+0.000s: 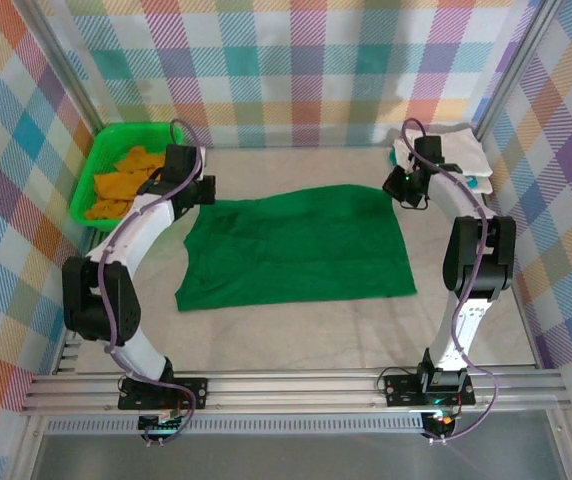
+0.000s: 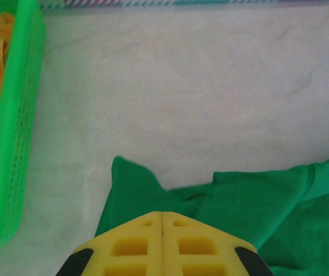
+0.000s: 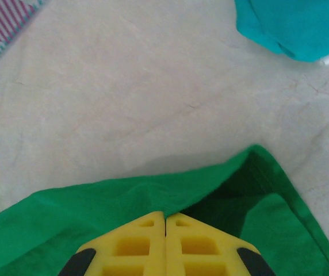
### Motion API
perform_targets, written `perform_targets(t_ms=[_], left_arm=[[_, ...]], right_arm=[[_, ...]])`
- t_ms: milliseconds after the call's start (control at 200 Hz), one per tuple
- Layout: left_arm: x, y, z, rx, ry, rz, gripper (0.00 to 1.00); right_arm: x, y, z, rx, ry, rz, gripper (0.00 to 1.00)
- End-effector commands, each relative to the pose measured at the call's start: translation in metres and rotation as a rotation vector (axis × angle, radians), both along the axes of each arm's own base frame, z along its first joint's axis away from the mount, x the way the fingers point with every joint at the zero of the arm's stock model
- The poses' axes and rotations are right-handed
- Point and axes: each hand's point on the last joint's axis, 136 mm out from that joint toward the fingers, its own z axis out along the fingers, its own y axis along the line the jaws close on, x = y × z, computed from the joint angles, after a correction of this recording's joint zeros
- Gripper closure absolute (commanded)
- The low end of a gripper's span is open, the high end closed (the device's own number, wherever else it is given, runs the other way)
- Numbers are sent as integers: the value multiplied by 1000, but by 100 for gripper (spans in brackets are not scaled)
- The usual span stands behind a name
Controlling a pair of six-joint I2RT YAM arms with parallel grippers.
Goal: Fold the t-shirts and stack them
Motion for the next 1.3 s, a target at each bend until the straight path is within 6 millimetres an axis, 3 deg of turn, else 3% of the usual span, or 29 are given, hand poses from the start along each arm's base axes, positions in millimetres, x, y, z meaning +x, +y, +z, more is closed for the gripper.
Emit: perform_targets(t_ms=[0, 270, 710, 955, 1025, 1085, 1210, 1300], left_arm=[[-9, 7, 0, 5, -19, 53, 100], [-40, 4, 2, -32, 12, 51, 100], [-89, 9, -59, -7, 203, 72, 100], [-99, 7, -52, -22, 213, 72, 100], [-104, 5, -53, -19, 229, 66, 100], [-112, 4, -58, -19, 255, 64, 100], [-132, 12, -71, -8, 296, 103, 86], [-144, 12, -78, -32, 307, 114, 57]], right_arm=[[5, -9, 1, 3, -15, -34, 100], [-8, -23, 16, -26, -44, -80, 100], [-60, -34, -37, -7, 73, -135, 100], [-65, -34, -31, 8, 67, -131, 100], [-71, -33, -31, 10, 74, -133, 92], [-80, -32, -33, 15, 89, -132, 91], [-109, -28, -42, 39, 123, -148, 79], [-132, -30, -49, 34, 145, -175, 74]])
